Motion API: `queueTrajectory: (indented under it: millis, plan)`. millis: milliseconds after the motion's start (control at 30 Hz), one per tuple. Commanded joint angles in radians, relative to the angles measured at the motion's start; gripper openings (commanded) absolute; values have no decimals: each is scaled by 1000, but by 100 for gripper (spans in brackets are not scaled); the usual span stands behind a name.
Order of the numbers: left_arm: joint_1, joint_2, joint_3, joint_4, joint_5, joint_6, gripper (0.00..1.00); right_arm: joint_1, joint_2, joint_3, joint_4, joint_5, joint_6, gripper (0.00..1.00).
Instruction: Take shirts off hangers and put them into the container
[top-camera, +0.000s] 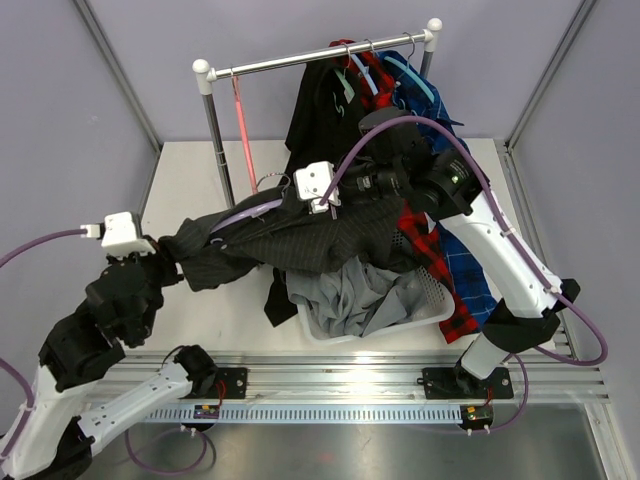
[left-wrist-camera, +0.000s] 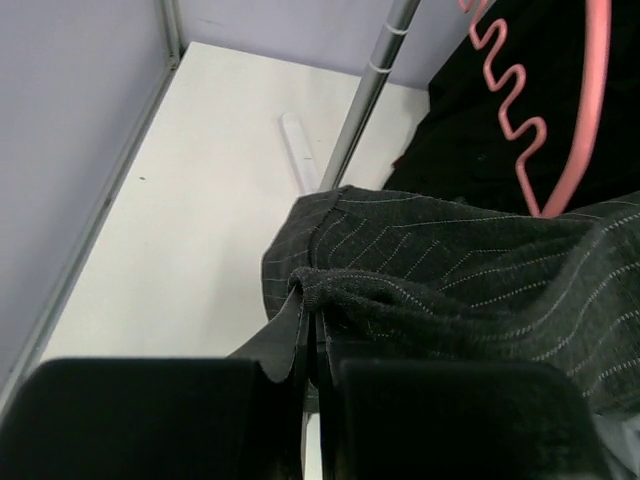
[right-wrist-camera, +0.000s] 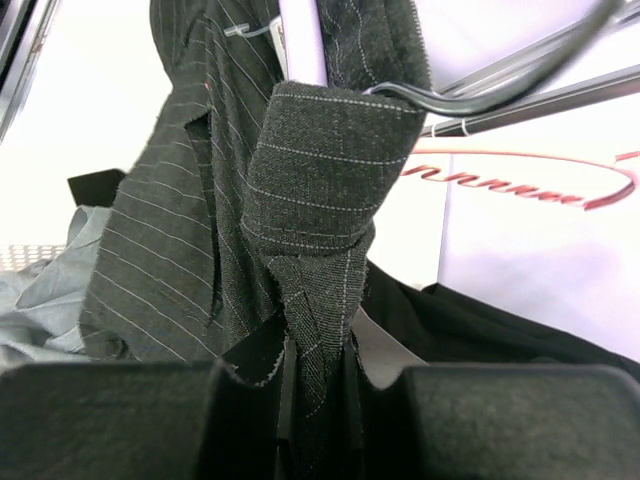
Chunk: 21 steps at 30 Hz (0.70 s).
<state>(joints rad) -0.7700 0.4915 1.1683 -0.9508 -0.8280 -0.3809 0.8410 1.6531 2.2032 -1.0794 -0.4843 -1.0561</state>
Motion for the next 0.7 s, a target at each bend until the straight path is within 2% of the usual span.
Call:
queueTrajectory:
  millis: [0, 67, 167, 233, 267, 300, 400, 467, 533, 600, 667]
  plan:
    - [11, 55, -16, 70, -140, 30, 0, -8, -26, 50, -143, -30, -51, 0]
    - [11, 56, -25, 87, -119, 27, 5, -8, -26, 50, -140, -23, -48, 0]
    - [11, 44, -32, 151, -40, 30, 25, -8, -29, 18, -116, 1, -36, 0]
    - [11, 44, -25, 178, 19, 30, 34, -8, -30, -5, -97, 12, -15, 0]
    - [11, 45, -21, 184, 45, 30, 47, -8, -30, -10, -79, 16, -4, 0]
    - [11, 42, -21, 191, 75, 30, 53, -8, -32, -17, -68, 33, 17, 0]
    - [11, 35, -19, 211, 171, 22, 58, -8, -30, -25, -39, 59, 34, 0]
    - [11, 29, -28, 211, 204, 25, 54, -10, -29, -22, -36, 52, 41, 0]
    - [11, 30, -54, 205, 214, 25, 25, -10, -29, -13, -28, 41, 59, 0]
    - [11, 30, -73, 193, 201, 13, 2, -17, -30, 7, -19, 44, 90, 0]
    - [11, 42, -97, 147, 146, -7, 0, -34, -30, 24, -8, 43, 108, 0]
